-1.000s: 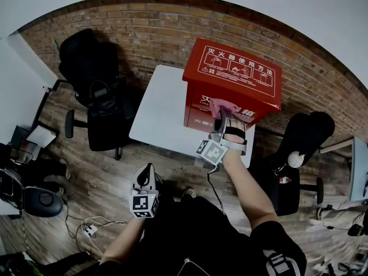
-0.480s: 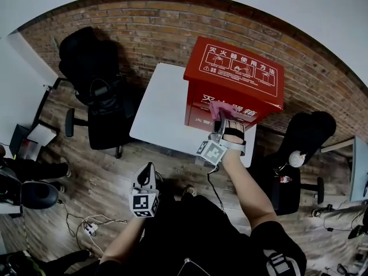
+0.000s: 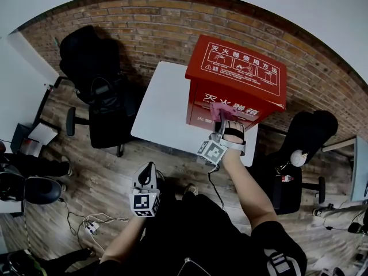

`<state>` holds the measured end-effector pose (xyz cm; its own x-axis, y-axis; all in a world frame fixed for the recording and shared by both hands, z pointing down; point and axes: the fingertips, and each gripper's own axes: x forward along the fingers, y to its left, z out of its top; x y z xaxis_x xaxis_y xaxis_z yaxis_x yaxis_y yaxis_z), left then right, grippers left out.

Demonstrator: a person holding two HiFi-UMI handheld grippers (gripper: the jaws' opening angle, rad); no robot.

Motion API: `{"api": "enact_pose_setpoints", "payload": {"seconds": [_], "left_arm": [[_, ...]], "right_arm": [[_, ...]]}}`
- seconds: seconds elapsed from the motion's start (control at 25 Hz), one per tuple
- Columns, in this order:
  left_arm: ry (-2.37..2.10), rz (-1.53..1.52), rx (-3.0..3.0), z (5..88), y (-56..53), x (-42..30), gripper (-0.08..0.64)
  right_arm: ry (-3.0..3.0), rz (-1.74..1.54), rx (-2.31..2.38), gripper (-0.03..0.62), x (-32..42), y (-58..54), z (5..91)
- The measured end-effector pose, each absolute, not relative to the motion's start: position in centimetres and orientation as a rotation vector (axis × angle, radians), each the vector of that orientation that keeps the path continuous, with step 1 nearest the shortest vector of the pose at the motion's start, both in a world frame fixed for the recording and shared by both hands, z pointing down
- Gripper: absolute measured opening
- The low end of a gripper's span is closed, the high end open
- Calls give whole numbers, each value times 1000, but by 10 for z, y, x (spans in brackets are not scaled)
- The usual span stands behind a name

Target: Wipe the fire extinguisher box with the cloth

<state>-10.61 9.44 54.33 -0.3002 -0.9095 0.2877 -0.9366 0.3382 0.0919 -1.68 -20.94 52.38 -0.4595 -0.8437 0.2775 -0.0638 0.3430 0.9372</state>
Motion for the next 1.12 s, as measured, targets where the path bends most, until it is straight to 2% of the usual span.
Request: {"api": "enact_pose_setpoints", "payload": {"seconds": [1.12], "left_arm": [[-2328,141,1618,547,101,-115,21]], "right_arm": [[-1787,-1109,720,123,-18,-213,583]]}}
